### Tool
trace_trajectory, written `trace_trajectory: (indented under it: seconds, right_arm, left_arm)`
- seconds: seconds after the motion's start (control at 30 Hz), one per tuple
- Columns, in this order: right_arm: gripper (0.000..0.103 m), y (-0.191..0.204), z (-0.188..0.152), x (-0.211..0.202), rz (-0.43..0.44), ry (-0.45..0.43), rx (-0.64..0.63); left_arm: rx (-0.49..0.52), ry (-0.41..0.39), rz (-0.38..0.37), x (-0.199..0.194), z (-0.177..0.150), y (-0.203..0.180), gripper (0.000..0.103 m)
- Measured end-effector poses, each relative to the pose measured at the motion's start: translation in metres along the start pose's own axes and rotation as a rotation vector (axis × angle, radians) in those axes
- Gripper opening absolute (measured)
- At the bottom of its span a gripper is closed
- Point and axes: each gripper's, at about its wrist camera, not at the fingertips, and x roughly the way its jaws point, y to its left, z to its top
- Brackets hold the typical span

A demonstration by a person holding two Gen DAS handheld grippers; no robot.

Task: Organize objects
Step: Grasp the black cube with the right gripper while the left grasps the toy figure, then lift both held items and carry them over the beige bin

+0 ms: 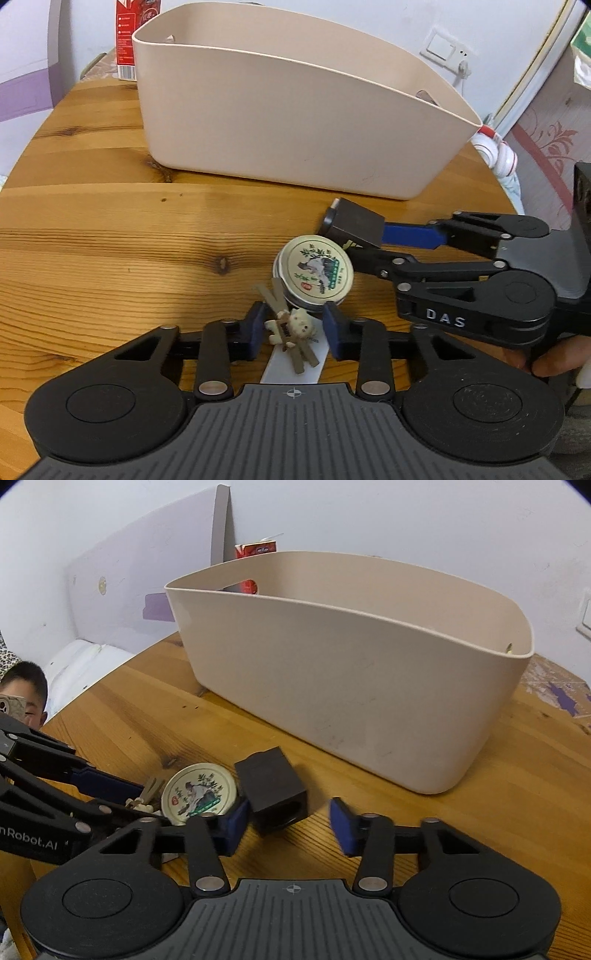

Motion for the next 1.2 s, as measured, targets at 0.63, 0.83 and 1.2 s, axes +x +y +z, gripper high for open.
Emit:
trace_trajectory:
  seconds: [0.63,0.83,1.2]
  right_arm:
    - [0.03,0.01,0.006,0.0,-0.02,-0.019,-0.051]
    - [0.03,0.009,0.005,-0.017,-0.051,-0.04,-0.027]
    - [0.03,0.01,0.014,-0.067,-0.075,-0.134,-0.014]
  left_arm:
    - [-0.016,-0.019,0.026,-0.005,0.0,0.007,0.028]
    - [-0.023,-0.043,0.035,-0.012,0.0,0.009,0.028]
    - [0.01,-0.145,0.06,-0.049,0.009,-0.001,0.028]
